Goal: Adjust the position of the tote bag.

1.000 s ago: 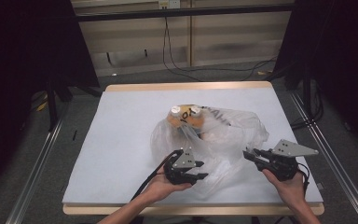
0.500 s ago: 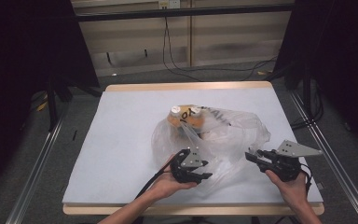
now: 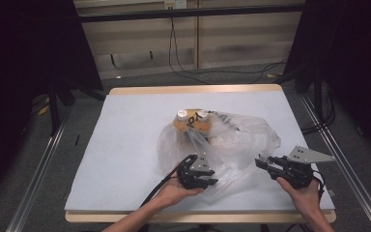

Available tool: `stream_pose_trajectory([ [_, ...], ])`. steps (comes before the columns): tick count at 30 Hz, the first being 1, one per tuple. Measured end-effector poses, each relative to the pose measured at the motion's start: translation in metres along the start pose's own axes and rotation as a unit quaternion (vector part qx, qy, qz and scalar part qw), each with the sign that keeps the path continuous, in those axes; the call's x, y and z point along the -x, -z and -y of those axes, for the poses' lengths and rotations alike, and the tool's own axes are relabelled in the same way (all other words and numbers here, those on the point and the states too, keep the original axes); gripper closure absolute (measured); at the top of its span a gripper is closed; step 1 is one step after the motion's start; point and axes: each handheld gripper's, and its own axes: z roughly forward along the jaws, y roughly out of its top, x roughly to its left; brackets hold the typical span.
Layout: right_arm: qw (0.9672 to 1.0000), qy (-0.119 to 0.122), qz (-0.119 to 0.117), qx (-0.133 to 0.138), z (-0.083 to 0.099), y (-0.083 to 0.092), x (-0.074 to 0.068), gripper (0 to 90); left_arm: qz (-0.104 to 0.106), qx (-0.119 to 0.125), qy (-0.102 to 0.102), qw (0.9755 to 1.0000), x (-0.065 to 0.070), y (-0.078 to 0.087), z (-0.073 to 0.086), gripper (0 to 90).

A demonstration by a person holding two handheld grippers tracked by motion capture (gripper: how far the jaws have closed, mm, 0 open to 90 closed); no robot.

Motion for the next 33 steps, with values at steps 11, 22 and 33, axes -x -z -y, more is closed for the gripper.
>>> stream_pose_trajectory([
  [11, 1.0000, -0.005, -0.001, -0.004, 0.000, -0.001, 0.000, 85.9, 0.010, 0.021, -0.001, 0.9997, 0.001, 0.013, -0.006, 90.0],
  [22, 0.9999, 0.001, -0.015, -0.005, -0.003, -0.001, -0.005, 90.0, 0.026, 0.063, -0.005, 0.9977, 0.007, 0.030, -0.013, 90.0],
  [33, 0.9997, 0.002, -0.019, 0.018, -0.016, 0.003, -0.006, 90.0, 0.018, 0.116, -0.020, 0.9929, 0.003, 0.066, -0.026, 90.0],
])
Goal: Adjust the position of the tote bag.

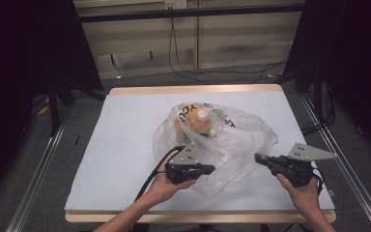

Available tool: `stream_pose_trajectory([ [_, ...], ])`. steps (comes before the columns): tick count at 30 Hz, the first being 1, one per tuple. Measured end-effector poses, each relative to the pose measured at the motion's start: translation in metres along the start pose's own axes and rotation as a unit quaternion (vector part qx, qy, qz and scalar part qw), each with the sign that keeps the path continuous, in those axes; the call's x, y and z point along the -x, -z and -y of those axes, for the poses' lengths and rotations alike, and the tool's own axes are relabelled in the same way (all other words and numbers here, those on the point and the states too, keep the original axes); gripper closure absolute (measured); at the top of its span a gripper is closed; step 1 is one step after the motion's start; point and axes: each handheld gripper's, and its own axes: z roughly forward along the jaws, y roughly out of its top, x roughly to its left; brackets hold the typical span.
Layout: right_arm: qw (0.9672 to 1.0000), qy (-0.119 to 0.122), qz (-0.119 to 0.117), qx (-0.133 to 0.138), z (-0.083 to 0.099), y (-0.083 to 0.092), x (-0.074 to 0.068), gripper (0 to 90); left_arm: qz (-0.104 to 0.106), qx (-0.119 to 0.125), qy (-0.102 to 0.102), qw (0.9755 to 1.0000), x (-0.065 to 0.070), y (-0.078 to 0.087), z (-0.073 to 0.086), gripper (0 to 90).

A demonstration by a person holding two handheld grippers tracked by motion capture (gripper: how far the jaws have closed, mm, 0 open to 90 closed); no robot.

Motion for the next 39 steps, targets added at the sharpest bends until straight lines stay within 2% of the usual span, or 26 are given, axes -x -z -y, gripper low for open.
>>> stream_pose_trajectory([
  [5, 1.0000, 0.001, -0.003, 0.006, -0.005, 0.002, 0.000, 90.0, -0.013, 0.028, 0.012, 0.9995, -0.008, 0.017, -0.004, 90.0],
  [8, 0.9998, 0.009, -0.007, 0.013, -0.012, 0.002, 0.000, 90.0, -0.015, 0.040, 0.010, 0.9990, -0.010, 0.024, -0.008, 90.0],
  [10, 0.9996, 0.015, -0.012, 0.021, -0.018, 0.001, 0.000, 90.0, -0.022, 0.048, 0.006, 0.9986, -0.012, 0.031, -0.012, 90.0],
  [13, 0.9991, 0.025, -0.016, 0.032, -0.033, 0.000, 0.000, 90.0, -0.018, 0.063, 0.010, 0.9978, -0.014, 0.041, -0.017, 90.0],
  [14, 0.9988, 0.030, -0.017, 0.036, -0.038, -0.001, 0.000, 90.0, -0.022, 0.076, 0.012, 0.9968, -0.015, 0.047, -0.019, 90.0],
  [19, 0.9971, 0.042, -0.030, 0.057, -0.062, -0.005, -0.002, 90.0, -0.033, 0.096, 0.013, 0.9948, -0.020, 0.066, -0.026, 90.0],
  [22, 0.9957, 0.047, -0.032, 0.073, -0.076, -0.005, -0.004, 90.0, -0.048, 0.115, 0.019, 0.9921, -0.024, 0.081, -0.029, 90.0],
  [24, 0.9947, 0.048, -0.034, 0.085, -0.083, -0.005, -0.003, 90.0, -0.059, 0.120, 0.015, 0.9908, -0.027, 0.091, -0.030, 90.0],
  [31, 0.9926, 0.046, -0.038, 0.106, -0.095, -0.003, 0.002, 90.0, -0.096, 0.150, 0.020, 0.9838, -0.034, 0.123, -0.032, 90.0],
  [35, 0.9917, 0.045, -0.043, 0.112, -0.101, -0.002, 0.005, 90.0, -0.108, 0.159, 0.022, 0.9811, -0.038, 0.134, -0.030, 90.0],
  [39, 0.9913, 0.042, -0.047, 0.116, -0.107, 0.000, 0.009, 90.0, -0.110, 0.171, 0.030, 0.9787, -0.043, 0.142, -0.031, 90.0],
])
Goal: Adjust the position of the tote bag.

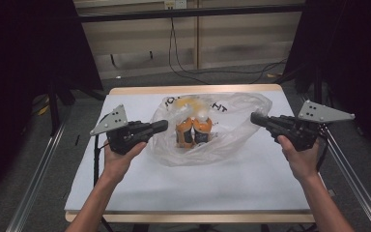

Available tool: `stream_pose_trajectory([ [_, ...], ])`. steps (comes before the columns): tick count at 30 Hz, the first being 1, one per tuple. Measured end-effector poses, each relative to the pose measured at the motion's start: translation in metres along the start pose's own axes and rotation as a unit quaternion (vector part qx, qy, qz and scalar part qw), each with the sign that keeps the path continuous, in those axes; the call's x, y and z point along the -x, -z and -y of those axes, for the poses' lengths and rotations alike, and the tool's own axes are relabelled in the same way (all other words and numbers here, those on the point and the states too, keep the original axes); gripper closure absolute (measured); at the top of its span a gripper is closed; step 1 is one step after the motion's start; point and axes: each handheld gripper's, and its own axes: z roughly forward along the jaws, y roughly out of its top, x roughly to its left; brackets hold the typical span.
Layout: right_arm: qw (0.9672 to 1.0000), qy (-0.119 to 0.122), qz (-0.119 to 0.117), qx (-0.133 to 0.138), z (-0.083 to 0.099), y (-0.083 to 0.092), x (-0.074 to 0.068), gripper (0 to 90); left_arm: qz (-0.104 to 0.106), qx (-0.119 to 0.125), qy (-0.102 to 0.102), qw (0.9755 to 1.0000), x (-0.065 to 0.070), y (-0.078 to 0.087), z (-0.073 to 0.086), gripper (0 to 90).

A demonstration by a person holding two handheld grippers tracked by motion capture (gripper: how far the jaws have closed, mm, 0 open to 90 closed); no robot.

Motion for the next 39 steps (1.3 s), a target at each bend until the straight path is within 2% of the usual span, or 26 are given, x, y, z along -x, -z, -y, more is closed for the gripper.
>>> stream_pose_trajectory([
  [4, 1.0000, 0.004, 0.002, 0.002, -0.010, -0.002, 0.004, 90.0, -0.006, 0.007, -0.002, 1.0000, -0.004, 0.005, -0.007, 90.0],
  [8, 0.9999, 0.015, 0.007, 0.002, -0.029, -0.007, 0.009, 90.0, -0.024, 0.028, -0.005, 0.9993, -0.015, 0.014, -0.018, 90.0],
  [10, 0.9998, 0.018, 0.006, 0.005, -0.038, -0.009, 0.011, 90.0, -0.036, 0.031, 0.000, 0.9989, -0.022, 0.017, -0.025, 90.0],
  [11, 0.9998, 0.020, 0.006, 0.008, -0.045, -0.011, 0.012, 90.0, -0.041, 0.028, -0.005, 0.9988, -0.026, 0.020, -0.029, 90.0],
  [15, 0.9993, 0.035, 0.010, 0.007, -0.064, -0.019, 0.013, 90.0, -0.064, 0.046, -0.001, 0.9969, -0.038, 0.030, -0.045, 90.0],
  [16, 0.9993, 0.036, 0.009, 0.010, -0.068, -0.021, 0.014, 90.0, -0.070, 0.045, -0.006, 0.9965, -0.042, 0.033, -0.049, 90.0],
  [20, 0.9991, 0.039, 0.015, 0.013, -0.083, -0.028, 0.020, 90.0, -0.089, 0.052, -0.003, 0.9947, -0.051, 0.042, -0.059, 90.0],
  [23, 0.9987, 0.043, 0.023, 0.015, -0.095, -0.032, 0.024, 90.0, -0.099, 0.064, 0.005, 0.9930, -0.058, 0.050, -0.063, 90.0],
  [24, 0.9987, 0.043, 0.024, 0.015, -0.099, -0.033, 0.025, 90.0, -0.103, 0.069, 0.014, 0.9922, -0.060, 0.052, -0.064, 90.0],
  [25, 0.9986, 0.044, 0.026, 0.016, -0.104, -0.035, 0.027, 90.0, -0.105, 0.064, 0.011, 0.9923, -0.063, 0.053, -0.065, 90.0],
  [28, 0.9985, 0.043, 0.031, 0.016, -0.115, -0.039, 0.032, 90.0, -0.118, 0.066, 0.019, 0.9907, -0.068, 0.054, -0.067, 90.0],
  [32, 0.9984, 0.041, 0.036, 0.016, -0.127, -0.047, 0.039, 90.0, -0.133, 0.056, 0.014, 0.9894, -0.076, 0.053, -0.069, 90.0],
  [34, 0.9983, 0.041, 0.039, 0.015, -0.132, -0.051, 0.041, 90.0, -0.142, 0.056, 0.025, 0.9879, -0.081, 0.052, -0.069, 90.0],
  [39, 0.9982, 0.035, 0.036, 0.033, -0.141, -0.053, 0.042, 90.0, -0.159, 0.049, 0.033, 0.9856, -0.090, 0.059, -0.067, 90.0],
])
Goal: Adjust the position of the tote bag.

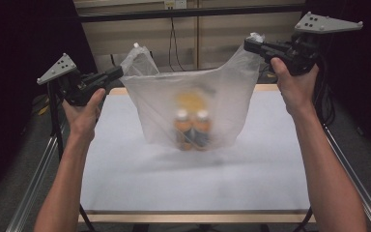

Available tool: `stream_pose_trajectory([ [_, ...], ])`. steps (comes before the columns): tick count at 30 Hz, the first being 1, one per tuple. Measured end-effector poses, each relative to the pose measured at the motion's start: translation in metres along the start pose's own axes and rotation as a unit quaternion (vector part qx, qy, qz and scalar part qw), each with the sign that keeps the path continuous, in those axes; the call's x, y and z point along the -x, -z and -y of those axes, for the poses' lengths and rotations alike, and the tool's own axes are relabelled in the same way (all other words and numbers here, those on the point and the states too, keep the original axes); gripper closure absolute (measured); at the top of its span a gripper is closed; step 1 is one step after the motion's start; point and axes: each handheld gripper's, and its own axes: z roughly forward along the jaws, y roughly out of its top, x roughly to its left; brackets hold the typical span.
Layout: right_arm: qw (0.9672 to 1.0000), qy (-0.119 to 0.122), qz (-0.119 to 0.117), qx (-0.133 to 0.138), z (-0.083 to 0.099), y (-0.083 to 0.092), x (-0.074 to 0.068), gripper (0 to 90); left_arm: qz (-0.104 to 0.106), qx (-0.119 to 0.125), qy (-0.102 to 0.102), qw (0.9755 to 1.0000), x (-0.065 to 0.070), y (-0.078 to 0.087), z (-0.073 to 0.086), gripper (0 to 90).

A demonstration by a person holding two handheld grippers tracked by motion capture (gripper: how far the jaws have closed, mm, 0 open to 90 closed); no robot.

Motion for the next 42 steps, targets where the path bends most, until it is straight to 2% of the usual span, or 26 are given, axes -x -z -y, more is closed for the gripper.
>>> stream_pose_trajectory([
  [8, 0.9999, 0.013, 0.005, -0.003, -0.007, -0.003, -0.003, 90.0, -0.007, 0.012, 0.017, 0.9998, -0.005, 0.008, 0.008, 90.0],
  [11, 0.9999, 0.010, 0.008, -0.006, -0.004, -0.004, -0.001, 90.0, -0.009, 0.008, 0.013, 0.9999, -0.006, 0.011, 0.009, 90.0],
  [15, 0.9999, 0.004, 0.003, -0.009, 0.006, -0.002, 0.000, 90.0, -0.004, 0.012, 0.015, 0.9998, -0.005, 0.015, 0.012, 90.0],
  [18, 1.0000, 0.002, 0.000, -0.009, 0.013, 0.002, -0.001, 90.0, -0.002, 0.007, 0.002, 1.0000, -0.001, 0.016, 0.015, 90.0],
  [20, 0.9999, 0.001, 0.000, -0.010, 0.017, 0.006, -0.002, 90.0, 0.007, 0.010, 0.002, 0.9999, 0.001, 0.017, 0.016, 90.0],
  [24, 0.9998, 0.001, -0.001, -0.018, 0.024, 0.012, -0.003, 90.0, 0.010, 0.008, -0.002, 0.9999, 0.003, 0.016, 0.019, 90.0],
  [28, 0.9997, -0.003, -0.003, -0.025, 0.033, 0.014, -0.002, 90.0, 0.012, 0.002, 0.006, 0.9999, 0.003, 0.013, 0.028, 90.0],
  [33, 0.9996, -0.009, -0.004, -0.025, 0.040, 0.013, 0.000, 90.0, 0.014, -0.001, 0.007, 0.9999, 0.004, 0.012, 0.034, 90.0],
  [34, 0.9996, -0.011, -0.005, -0.026, 0.042, 0.013, 0.000, 90.0, 0.012, -0.008, 0.004, 0.9999, 0.003, 0.012, 0.035, 90.0],
  [40, 0.9989, -0.014, -0.008, -0.045, 0.062, 0.010, -0.001, 90.0, 0.016, -0.022, 0.012, 0.9996, 0.001, 0.011, 0.052, 90.0],
  [42, 0.9986, -0.016, -0.010, -0.050, 0.068, 0.010, 0.000, 90.0, 0.023, -0.026, 0.012, 0.9993, 0.001, 0.011, 0.057, 90.0],
])
